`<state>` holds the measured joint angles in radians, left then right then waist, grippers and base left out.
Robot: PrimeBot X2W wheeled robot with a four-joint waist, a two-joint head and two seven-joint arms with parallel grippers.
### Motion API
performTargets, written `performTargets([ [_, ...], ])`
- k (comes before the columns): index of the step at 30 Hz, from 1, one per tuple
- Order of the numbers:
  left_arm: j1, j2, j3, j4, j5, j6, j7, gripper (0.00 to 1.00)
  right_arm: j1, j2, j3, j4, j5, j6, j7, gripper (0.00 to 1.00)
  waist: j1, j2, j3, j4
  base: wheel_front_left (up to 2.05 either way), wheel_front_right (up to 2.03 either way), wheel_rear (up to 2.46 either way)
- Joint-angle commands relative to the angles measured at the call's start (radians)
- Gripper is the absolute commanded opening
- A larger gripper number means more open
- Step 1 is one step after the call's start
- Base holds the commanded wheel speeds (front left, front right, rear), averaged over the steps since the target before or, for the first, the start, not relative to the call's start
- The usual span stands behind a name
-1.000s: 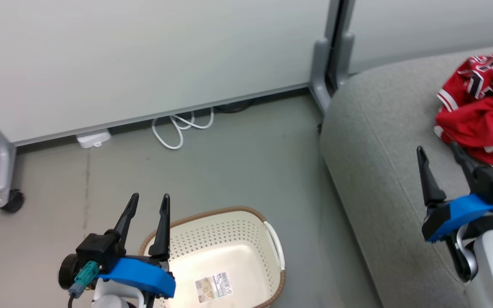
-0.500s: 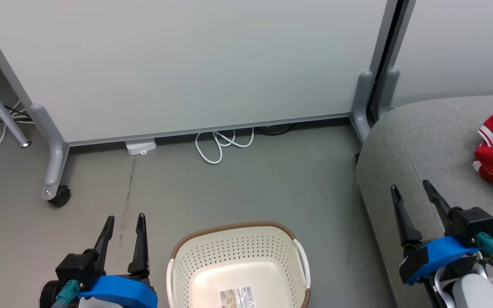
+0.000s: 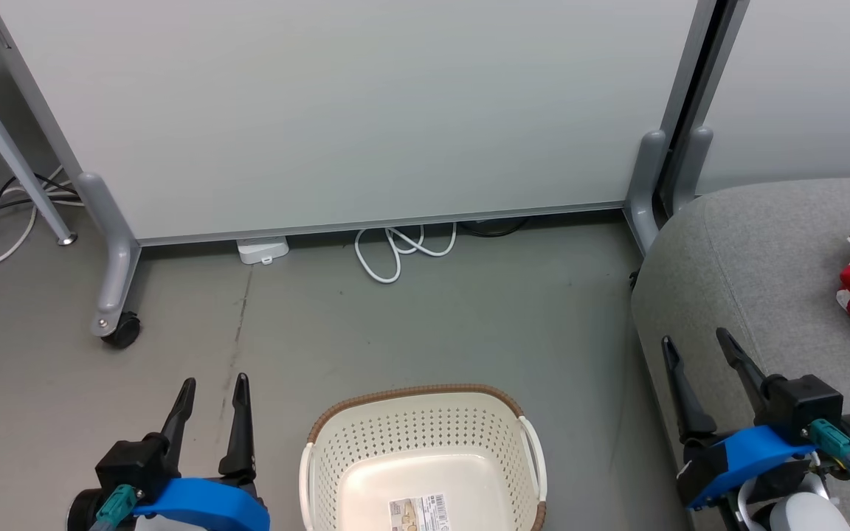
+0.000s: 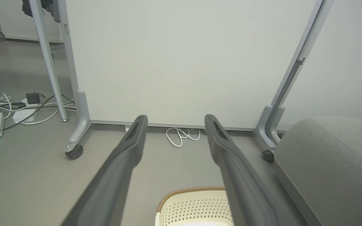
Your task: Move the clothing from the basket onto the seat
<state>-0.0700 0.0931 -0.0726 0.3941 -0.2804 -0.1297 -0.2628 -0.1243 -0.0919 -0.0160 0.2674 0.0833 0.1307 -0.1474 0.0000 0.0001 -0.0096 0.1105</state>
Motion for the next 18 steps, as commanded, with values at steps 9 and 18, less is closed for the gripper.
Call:
performTargets([
  [9,0.002,-0.001,-0.004,0.004,-0.005,0.0,0.001,0.0,0.002,0.005,0.006,-0.002,-0.001,0.0,0.004,0.0,0.0,-0.0001,-0.002,-0.008,0.0,0.0,0.0],
  [18,0.042,-0.012,0.006,0.046,-0.071,0.0,0.026,0.0,0.026,0.012,-0.004,0.055,0.069,0.0,0.025,0.0,0.0,-0.0001,-0.001,-0.011,0.0,0.0,0.0],
])
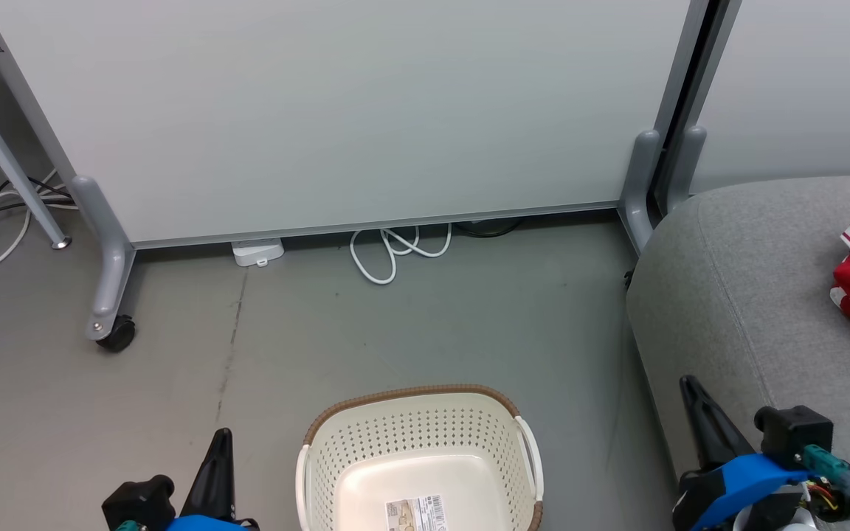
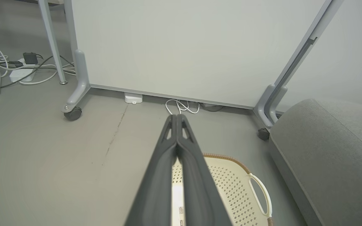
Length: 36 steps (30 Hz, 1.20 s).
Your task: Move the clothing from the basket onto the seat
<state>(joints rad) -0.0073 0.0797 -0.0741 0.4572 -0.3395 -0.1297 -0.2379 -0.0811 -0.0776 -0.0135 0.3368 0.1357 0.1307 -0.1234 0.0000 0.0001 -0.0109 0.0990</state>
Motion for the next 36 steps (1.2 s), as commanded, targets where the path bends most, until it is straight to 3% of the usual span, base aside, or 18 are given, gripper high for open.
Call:
performTargets([
  [1,-0.022,0.001,0.01,-0.02,-0.031,0.0,0.006,0.0,-0.017,-0.002,-0.009,-0.015,0.038,0.0,0.005,0.0,0.0,-0.0001,0.0,-0.001,0.0,0.0,0.0],
  [36,-0.06,-0.011,0.086,-0.104,-0.552,-0.001,0.151,0.0,-0.022,0.01,-0.045,-0.054,0.644,0.0,0.099,0.0,0.0,-0.0001,0.004,-0.029,0.0,0.0,0.0],
])
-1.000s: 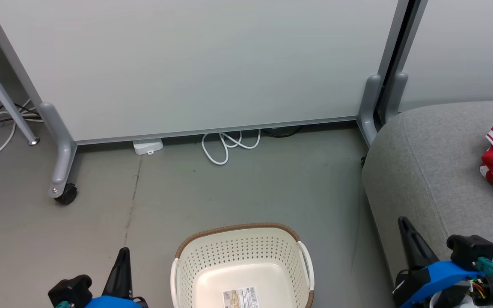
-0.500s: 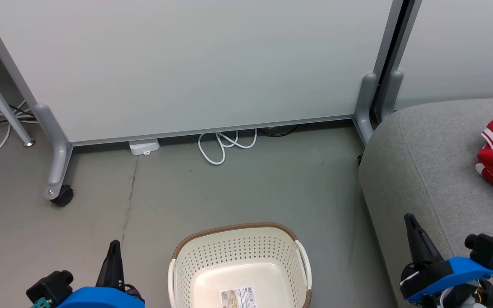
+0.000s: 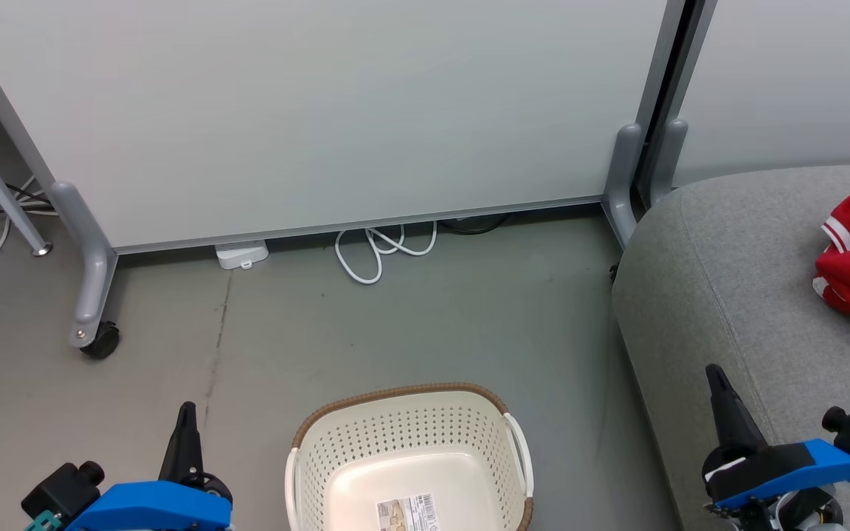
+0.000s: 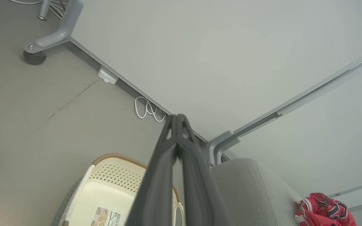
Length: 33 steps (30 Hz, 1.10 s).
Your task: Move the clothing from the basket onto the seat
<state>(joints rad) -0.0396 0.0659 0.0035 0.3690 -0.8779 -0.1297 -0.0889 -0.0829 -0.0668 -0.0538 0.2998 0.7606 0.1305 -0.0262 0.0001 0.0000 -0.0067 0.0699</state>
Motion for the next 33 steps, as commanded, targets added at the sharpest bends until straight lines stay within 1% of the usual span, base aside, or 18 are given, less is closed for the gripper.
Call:
performTargets([
  [1,-0.028,0.003,0.01,-0.018,-0.026,-0.001,0.006,0.0,-0.02,0.0,-0.005,-0.018,0.033,0.0,0.005,0.0,0.0,0.0,0.0,-0.001,0.0,0.0,0.0],
  [14,-0.04,-0.001,0.032,-0.041,-0.173,-0.001,0.047,0.0,-0.024,0.003,-0.017,-0.027,0.203,0.0,0.034,0.0,0.0,0.0,0.002,-0.011,0.0,0.0,0.0],
  [33,-0.052,-0.006,0.059,-0.07,-0.358,-0.001,0.099,0.0,-0.027,0.008,-0.032,-0.037,0.416,0.0,0.069,0.0,-0.0001,0.0,0.004,-0.027,0.0,0.0,0.0],
])
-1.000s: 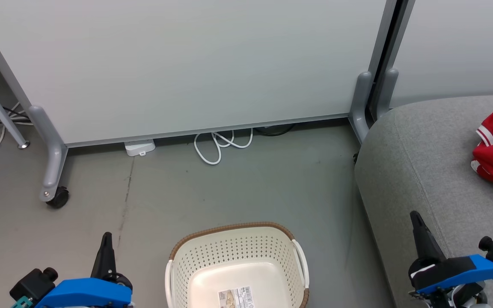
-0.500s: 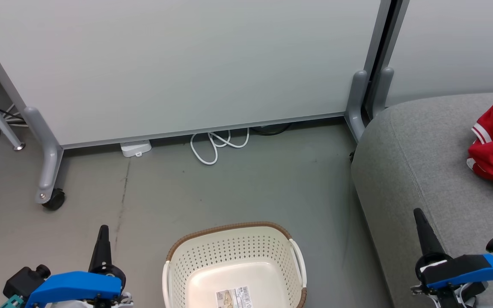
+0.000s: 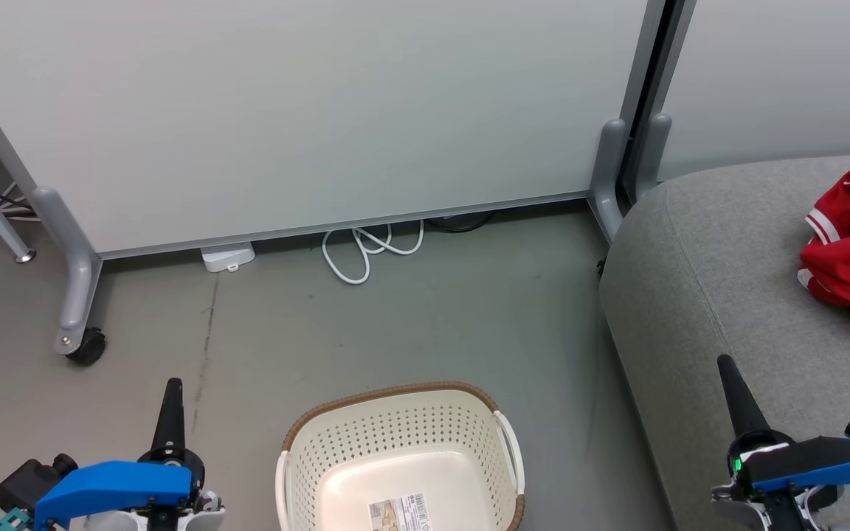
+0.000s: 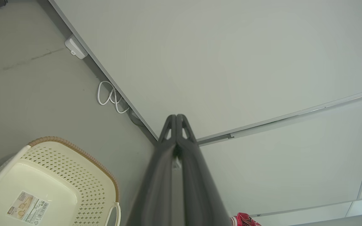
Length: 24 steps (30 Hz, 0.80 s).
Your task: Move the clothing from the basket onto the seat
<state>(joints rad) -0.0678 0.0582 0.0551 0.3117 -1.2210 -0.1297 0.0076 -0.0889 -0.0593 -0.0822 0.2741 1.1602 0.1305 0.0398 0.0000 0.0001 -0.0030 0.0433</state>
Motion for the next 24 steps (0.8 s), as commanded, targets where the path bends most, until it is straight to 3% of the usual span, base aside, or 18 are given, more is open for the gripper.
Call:
performTargets([
  [1,-0.024,0.002,0.009,-0.014,-0.024,-0.001,0.006,0.0,-0.022,0.001,-0.005,-0.012,0.027,0.0,0.004,0.0,0.0,-0.0001,0.0,-0.001,0.0,0.0,0.0],
  [24,-0.035,-0.003,0.034,-0.041,-0.201,-0.001,0.055,0.0,-0.023,0.005,-0.018,-0.022,0.232,0.0,0.039,0.0,0.0,-0.0001,0.003,-0.019,0.0,0.0,0.0],
])
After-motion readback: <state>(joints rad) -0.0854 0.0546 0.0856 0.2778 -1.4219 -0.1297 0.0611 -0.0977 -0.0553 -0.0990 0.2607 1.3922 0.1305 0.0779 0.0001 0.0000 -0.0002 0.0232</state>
